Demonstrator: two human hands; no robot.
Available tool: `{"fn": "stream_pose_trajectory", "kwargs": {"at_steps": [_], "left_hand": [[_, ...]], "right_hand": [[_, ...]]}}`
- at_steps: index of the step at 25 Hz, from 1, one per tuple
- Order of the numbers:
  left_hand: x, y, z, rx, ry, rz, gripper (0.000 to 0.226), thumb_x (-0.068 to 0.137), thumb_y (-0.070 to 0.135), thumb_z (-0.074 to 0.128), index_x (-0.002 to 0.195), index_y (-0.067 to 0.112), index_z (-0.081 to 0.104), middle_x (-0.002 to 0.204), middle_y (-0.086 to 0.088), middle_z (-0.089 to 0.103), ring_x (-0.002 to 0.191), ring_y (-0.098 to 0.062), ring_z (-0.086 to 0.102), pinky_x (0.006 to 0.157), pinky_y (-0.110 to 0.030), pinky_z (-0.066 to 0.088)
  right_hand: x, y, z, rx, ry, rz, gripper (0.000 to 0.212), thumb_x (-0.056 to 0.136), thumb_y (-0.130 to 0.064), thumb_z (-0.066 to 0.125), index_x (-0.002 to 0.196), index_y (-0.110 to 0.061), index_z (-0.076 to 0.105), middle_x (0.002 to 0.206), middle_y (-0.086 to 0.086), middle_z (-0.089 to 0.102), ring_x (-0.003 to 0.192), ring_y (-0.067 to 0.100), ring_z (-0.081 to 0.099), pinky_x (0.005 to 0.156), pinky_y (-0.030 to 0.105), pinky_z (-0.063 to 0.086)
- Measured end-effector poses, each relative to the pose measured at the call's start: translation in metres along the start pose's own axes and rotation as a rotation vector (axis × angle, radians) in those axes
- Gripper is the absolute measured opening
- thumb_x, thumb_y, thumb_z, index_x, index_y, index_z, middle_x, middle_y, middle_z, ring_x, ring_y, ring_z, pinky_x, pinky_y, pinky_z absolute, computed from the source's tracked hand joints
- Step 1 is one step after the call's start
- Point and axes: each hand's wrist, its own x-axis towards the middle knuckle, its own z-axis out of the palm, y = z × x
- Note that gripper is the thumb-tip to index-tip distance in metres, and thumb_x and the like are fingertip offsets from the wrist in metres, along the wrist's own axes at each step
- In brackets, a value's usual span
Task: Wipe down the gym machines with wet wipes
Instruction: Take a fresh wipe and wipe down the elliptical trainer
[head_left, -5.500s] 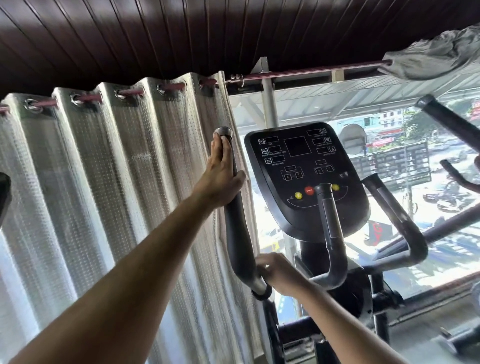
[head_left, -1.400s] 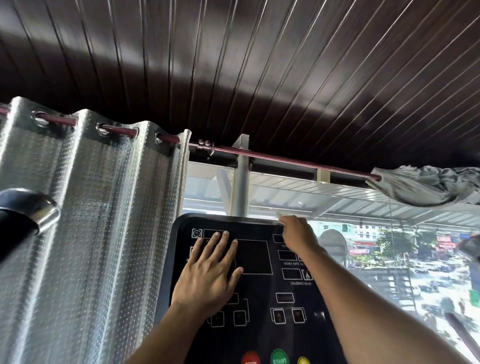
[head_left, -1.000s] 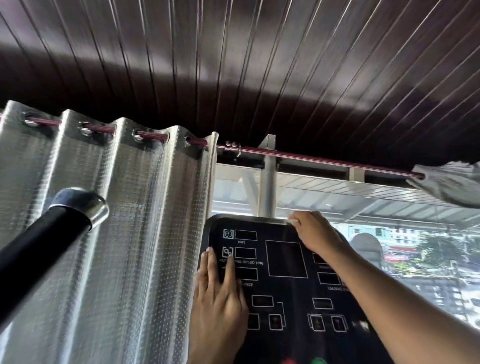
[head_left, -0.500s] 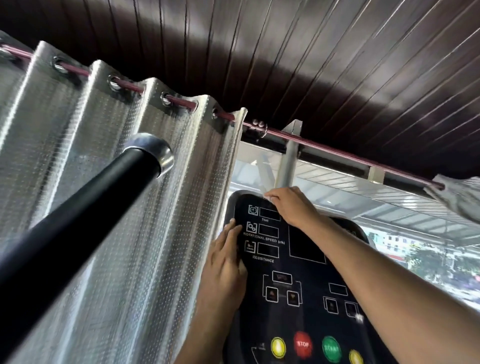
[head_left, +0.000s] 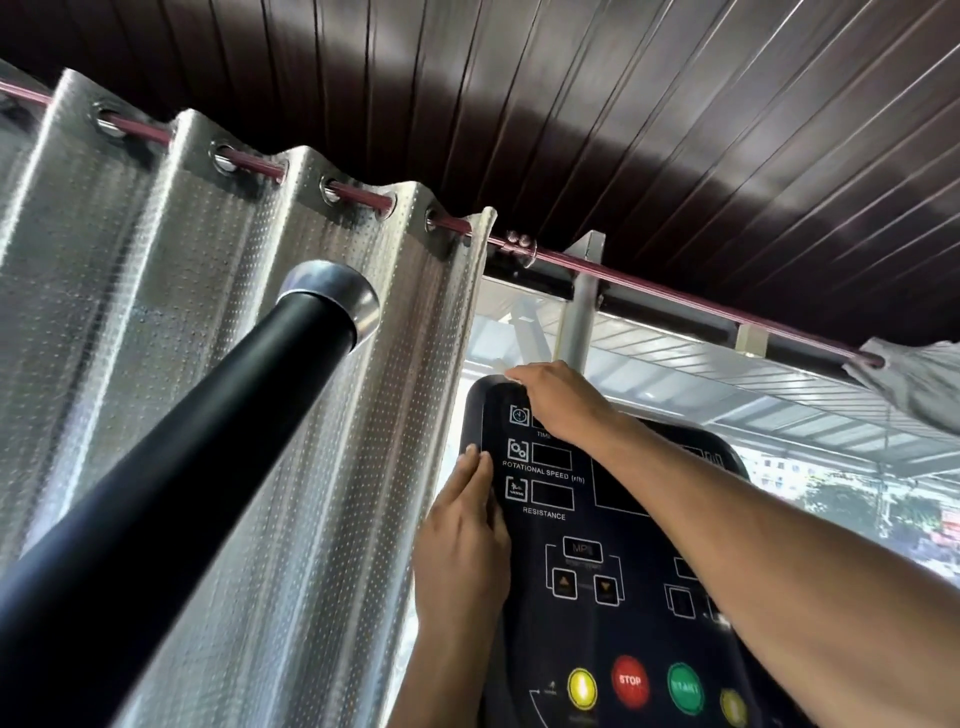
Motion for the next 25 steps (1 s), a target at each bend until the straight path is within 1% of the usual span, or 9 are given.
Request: {"fn": "stream_pose_trajectory", "kwargs": {"at_steps": [4, 7, 9, 11, 13, 16, 19, 21, 25], "left_hand": [[0.000, -0.004, 0.001, 0.026, -0.021, 0.004, 0.049, 0.098, 0.006, 0.064, 0.145, 0.018, 0.059, 0.154, 0.004, 0.051, 0.133, -0.011, 0.057, 0.110, -0.018, 0.039], [0.001, 0.002, 0.000, 0.062, -0.072, 0.011, 0.053, 0.098, 0.001, 0.057, 0.149, 0.016, 0.054, 0.158, 0.000, 0.047, 0.133, -0.019, 0.060, 0.103, -0.029, 0.052], [0.000, 0.010, -0.005, 0.139, -0.154, 0.040, 0.058, 0.102, 0.001, 0.046, 0.157, 0.020, 0.041, 0.166, -0.003, 0.033, 0.143, -0.021, 0.048, 0.102, -0.030, 0.049], [0.000, 0.017, -0.009, 0.197, -0.241, 0.043, 0.060, 0.108, 0.005, 0.036, 0.163, 0.024, 0.025, 0.173, -0.003, 0.011, 0.156, -0.020, 0.025, 0.114, -0.032, 0.039], [0.001, 0.022, -0.012, 0.205, -0.297, 0.034, 0.059, 0.110, 0.008, 0.029, 0.165, 0.026, 0.016, 0.173, -0.002, -0.005, 0.159, -0.017, 0.006, 0.123, -0.031, 0.022], [0.001, 0.023, -0.009, 0.300, -0.311, 0.090, 0.073, 0.103, -0.005, 0.033, 0.166, 0.021, 0.008, 0.171, -0.008, -0.017, 0.160, -0.022, -0.004, 0.124, -0.031, 0.009], [0.003, 0.022, -0.001, 0.320, -0.292, 0.048, 0.077, 0.096, -0.006, 0.034, 0.165, 0.020, 0.012, 0.172, -0.009, -0.013, 0.160, -0.027, 0.003, 0.125, -0.036, 0.021], [0.002, 0.019, 0.004, 0.325, -0.286, 0.047, 0.074, 0.096, -0.001, 0.033, 0.165, 0.019, 0.015, 0.172, -0.009, -0.011, 0.160, -0.027, 0.003, 0.125, -0.037, 0.020], [0.000, 0.008, 0.012, 0.512, -0.272, 0.404, 0.068, 0.087, 0.012, 0.031, 0.153, 0.013, 0.046, 0.169, -0.011, 0.023, 0.158, -0.027, 0.018, 0.124, -0.057, 0.022]], "right_hand": [[-0.018, -0.012, 0.001, -0.040, 0.003, -0.235, 0.052, 0.099, 0.007, 0.056, 0.144, -0.018, 0.056, 0.152, 0.003, 0.052, 0.134, 0.026, 0.056, 0.113, 0.045, 0.046], [-0.018, -0.030, -0.003, -0.199, -0.063, -0.454, 0.031, 0.097, -0.001, 0.055, 0.122, -0.009, 0.072, 0.131, 0.012, 0.068, 0.123, 0.032, 0.063, 0.106, 0.046, 0.051], [-0.012, -0.042, 0.000, -0.226, -0.107, -0.499, 0.027, 0.097, -0.005, 0.053, 0.115, -0.008, 0.072, 0.122, 0.011, 0.070, 0.116, 0.032, 0.063, 0.100, 0.045, 0.053], [-0.008, -0.034, -0.001, -0.161, -0.056, -0.268, 0.037, 0.098, 0.001, 0.050, 0.130, -0.010, 0.065, 0.136, 0.011, 0.064, 0.125, 0.030, 0.060, 0.104, 0.043, 0.051], [-0.014, 0.000, -0.005, -0.121, -0.018, 0.063, 0.041, 0.098, 0.005, 0.046, 0.135, -0.007, 0.061, 0.134, 0.018, 0.063, 0.121, 0.036, 0.062, 0.101, 0.046, 0.052], [-0.043, 0.064, -0.014, -0.104, -0.077, 0.352, 0.045, 0.098, 0.005, 0.045, 0.137, -0.011, 0.062, 0.131, 0.024, 0.059, 0.111, 0.040, 0.064, 0.095, 0.041, 0.053], [-0.072, 0.118, -0.027, -0.145, -0.115, 0.476, 0.052, 0.096, 0.008, 0.045, 0.138, -0.017, 0.064, 0.133, 0.021, 0.057, 0.117, 0.039, 0.060, 0.099, 0.038, 0.048], [-0.089, 0.147, -0.027, -0.142, -0.085, 0.553, 0.052, 0.095, 0.009, 0.048, 0.133, -0.020, 0.068, 0.130, 0.019, 0.060, 0.114, 0.038, 0.062, 0.092, 0.034, 0.047], [-0.129, 0.187, -0.020, -0.097, 0.026, 0.700, 0.034, 0.093, 0.005, 0.053, 0.112, -0.011, 0.077, 0.111, 0.020, 0.072, 0.101, 0.039, 0.069, 0.077, 0.033, 0.049]]}}
